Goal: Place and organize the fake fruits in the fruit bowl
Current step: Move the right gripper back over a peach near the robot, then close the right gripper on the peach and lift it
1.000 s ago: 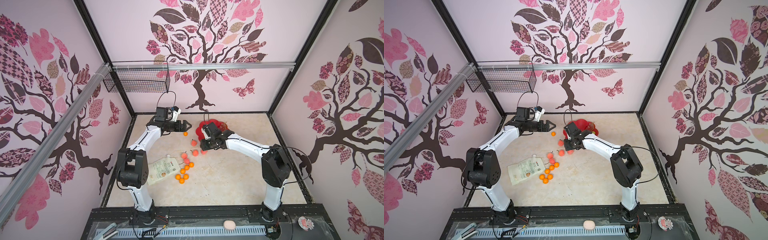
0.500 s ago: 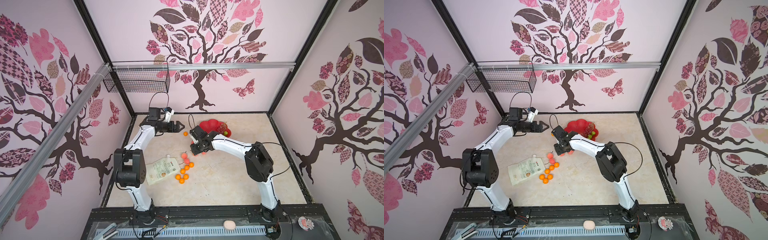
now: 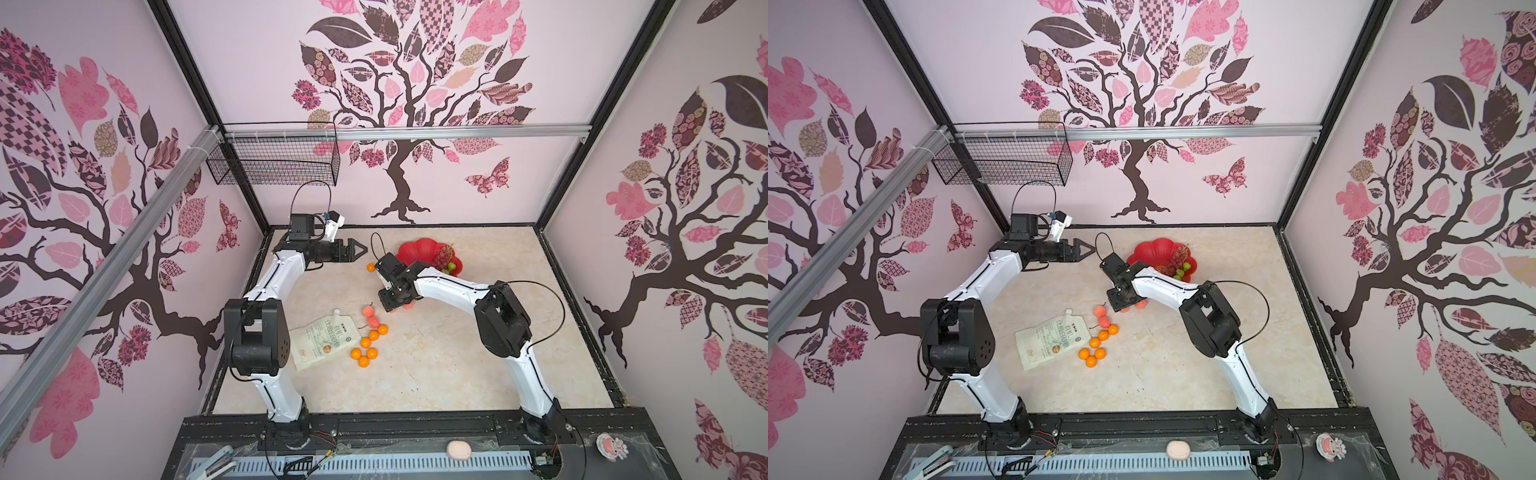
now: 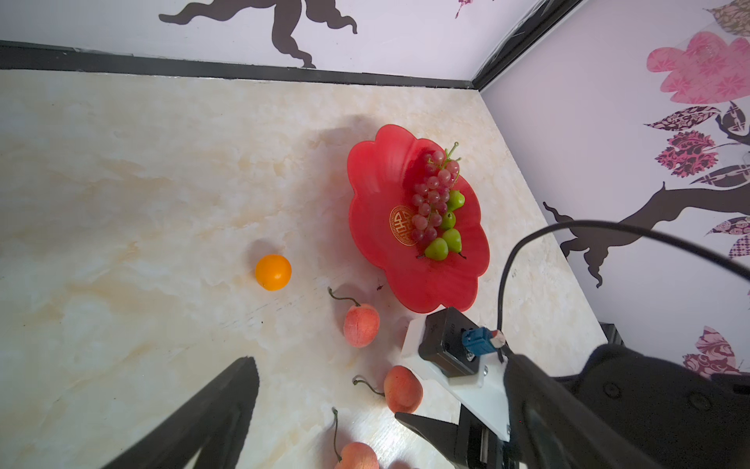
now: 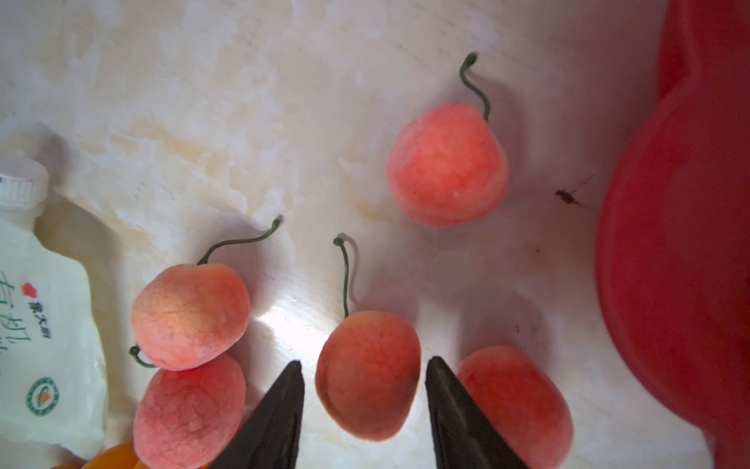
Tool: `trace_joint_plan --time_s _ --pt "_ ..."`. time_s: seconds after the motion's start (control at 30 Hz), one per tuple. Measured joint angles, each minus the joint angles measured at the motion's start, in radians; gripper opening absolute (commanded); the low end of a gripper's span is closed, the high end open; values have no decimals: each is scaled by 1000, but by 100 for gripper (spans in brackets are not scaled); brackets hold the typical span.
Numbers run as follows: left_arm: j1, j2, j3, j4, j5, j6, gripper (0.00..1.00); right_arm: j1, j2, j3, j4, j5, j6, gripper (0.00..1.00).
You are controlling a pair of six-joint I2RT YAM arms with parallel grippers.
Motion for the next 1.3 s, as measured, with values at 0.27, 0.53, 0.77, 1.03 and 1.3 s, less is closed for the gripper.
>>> trace_joint_plan --time_s 0.27,0.53,0.77,1.03,1.3 --pt "0 0 0 20 20 -5 98 0 34 4 -9 2 -3 53" --pt "0 0 0 22 26 -6 99 0 50 6 -18 1 -6 50" --pt "0 0 0 22 30 -6 98 0 50 7 -18 0 -6 48" --pt "0 0 0 23 32 -6 98 0 50 7 -18 -4 -5 45" --pt "0 -47 -22 66 23 -6 98 0 19 -57 33 -21 6 44"
